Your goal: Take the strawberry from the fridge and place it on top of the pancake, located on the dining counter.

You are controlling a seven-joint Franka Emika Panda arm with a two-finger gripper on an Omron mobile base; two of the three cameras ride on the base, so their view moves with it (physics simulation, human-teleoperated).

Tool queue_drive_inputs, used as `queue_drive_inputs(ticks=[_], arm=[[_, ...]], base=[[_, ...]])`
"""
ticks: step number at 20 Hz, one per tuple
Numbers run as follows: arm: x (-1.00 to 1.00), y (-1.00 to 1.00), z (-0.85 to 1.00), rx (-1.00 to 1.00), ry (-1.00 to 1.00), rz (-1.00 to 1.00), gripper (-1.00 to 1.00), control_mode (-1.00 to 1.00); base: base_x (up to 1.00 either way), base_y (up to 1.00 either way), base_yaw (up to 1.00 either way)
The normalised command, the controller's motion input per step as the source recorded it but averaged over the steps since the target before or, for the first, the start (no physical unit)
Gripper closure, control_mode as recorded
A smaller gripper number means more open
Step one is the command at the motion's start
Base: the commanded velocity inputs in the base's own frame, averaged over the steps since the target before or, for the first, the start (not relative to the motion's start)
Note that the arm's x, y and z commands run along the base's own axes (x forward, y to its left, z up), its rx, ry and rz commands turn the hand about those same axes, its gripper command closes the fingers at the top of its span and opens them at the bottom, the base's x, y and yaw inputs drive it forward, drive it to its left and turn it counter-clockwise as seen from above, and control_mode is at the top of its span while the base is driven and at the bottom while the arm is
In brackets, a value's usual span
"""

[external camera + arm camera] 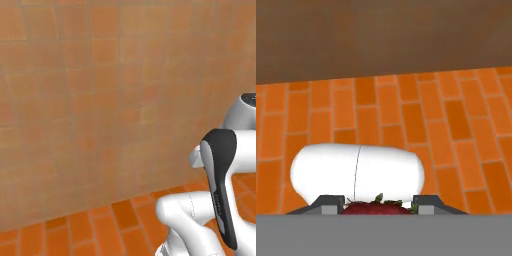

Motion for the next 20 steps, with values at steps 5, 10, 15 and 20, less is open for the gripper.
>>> queue_drive_inputs(ticks=[5, 10, 15, 20], arm=[[0.00, 0.00, 0.00, 0.00, 0.00, 0.00, 1.00, 1.00], [0.00, 0.00, 0.00, 0.00, 0.00, 0.00, 1.00, 1.00], [0.00, 0.00, 0.00, 0.00, 0.00, 0.00, 1.00, 1.00], [0.00, 0.00, 0.00, 0.00, 0.00, 0.00, 1.00, 1.00]], base=[[1.00, -0.48, -0.14], [0.68, -0.59, -0.58], [0.03, -0.59, -0.83], [0.00, -0.48, -0.87]])
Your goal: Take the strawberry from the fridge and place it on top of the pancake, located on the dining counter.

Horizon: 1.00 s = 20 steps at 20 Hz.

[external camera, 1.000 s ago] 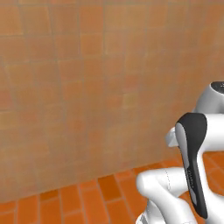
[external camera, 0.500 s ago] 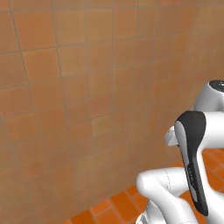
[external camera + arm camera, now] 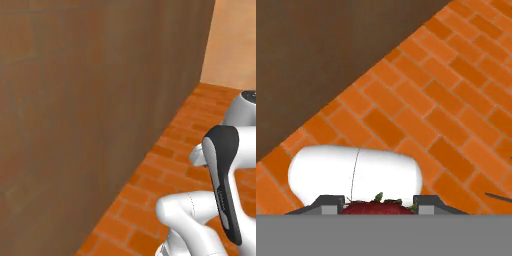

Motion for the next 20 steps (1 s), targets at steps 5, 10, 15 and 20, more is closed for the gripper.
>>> queue_drive_inputs(ticks=[5, 10, 15, 20], arm=[[0.00, 0.00, 0.00, 0.00, 0.00, 0.00, 1.00, 1.00], [0.00, 0.00, 0.00, 0.00, 0.00, 0.00, 1.00, 1.00], [0.00, 0.00, 0.00, 0.00, 0.00, 0.00, 1.00, 1.00], [0.00, 0.00, 0.00, 0.00, 0.00, 0.00, 1.00, 1.00]], base=[[0.00, -0.22, -0.94], [0.30, 0.22, -0.86], [0.33, 0.22, -0.89], [0.11, 0.00, -0.95]])
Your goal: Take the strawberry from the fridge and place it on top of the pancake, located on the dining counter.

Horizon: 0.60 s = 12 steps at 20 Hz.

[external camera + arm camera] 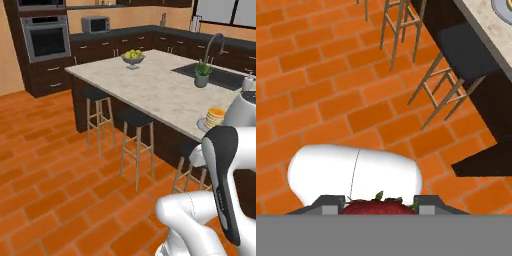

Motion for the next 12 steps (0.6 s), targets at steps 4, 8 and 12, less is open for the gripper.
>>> queue_drive_inputs(ticks=[4, 8, 12], arm=[[0.00, 0.00, 0.00, 0.00, 0.00, 0.00, 1.00, 1.00], [0.00, 0.00, 0.00, 0.00, 0.00, 0.00, 1.00, 1.00], [0.00, 0.00, 0.00, 0.00, 0.00, 0.00, 1.00, 1.00]], base=[[0.79, 0.04, -0.74], [0.81, 0.13, -0.75], [0.67, 0.13, -0.79]])
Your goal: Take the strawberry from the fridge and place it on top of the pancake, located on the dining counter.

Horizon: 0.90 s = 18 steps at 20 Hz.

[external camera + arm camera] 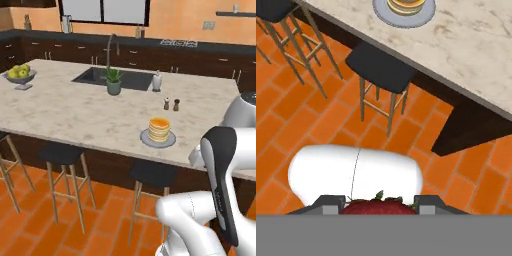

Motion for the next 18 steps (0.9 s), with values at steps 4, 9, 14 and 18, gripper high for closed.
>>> queue_drive_inputs(ticks=[4, 9, 14, 18], arm=[[0.00, 0.00, 0.00, 0.00, 0.00, 0.00, 1.00, 1.00], [0.00, 0.00, 0.00, 0.00, 0.00, 0.00, 1.00, 1.00], [0.00, 0.00, 0.00, 0.00, 0.00, 0.00, 1.00, 1.00], [0.00, 0.00, 0.00, 0.00, 0.00, 0.00, 1.00, 1.00]], base=[[0.42, 0.14, -0.86], [0.43, 0.67, -0.61], [0.49, 0.82, -0.23], [0.58, 0.60, -0.11]])
